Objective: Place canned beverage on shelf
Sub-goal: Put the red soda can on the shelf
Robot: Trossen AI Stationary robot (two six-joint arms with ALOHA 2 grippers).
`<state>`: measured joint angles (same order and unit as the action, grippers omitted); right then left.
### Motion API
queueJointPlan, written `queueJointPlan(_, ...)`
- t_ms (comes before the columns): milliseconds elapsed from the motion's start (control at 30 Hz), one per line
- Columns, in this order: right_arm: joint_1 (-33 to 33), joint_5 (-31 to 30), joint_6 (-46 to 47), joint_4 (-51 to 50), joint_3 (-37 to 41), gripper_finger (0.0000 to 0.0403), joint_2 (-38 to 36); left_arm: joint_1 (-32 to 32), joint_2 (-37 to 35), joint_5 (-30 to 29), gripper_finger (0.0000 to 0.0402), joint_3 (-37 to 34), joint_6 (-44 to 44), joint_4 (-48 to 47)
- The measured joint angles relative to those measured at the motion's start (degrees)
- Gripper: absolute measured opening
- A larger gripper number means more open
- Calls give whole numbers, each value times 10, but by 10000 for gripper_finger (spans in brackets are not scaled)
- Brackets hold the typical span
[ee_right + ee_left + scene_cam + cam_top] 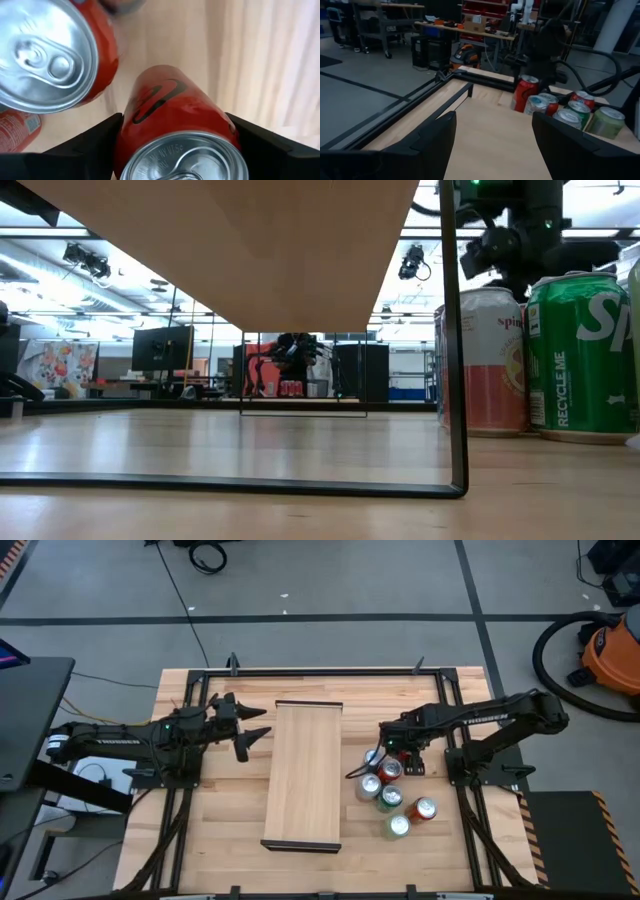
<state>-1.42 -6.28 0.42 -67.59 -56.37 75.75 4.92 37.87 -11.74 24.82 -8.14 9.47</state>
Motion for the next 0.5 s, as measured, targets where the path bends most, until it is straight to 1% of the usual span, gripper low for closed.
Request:
queueJointPlan(300,-6,-5,-15,-40,-70,326,0,0,0,5,272,0,3,-1)
queueJointPlan(500,-7,-30,-22,-67,-111,326,0,0,0,5,272,0,4,-1)
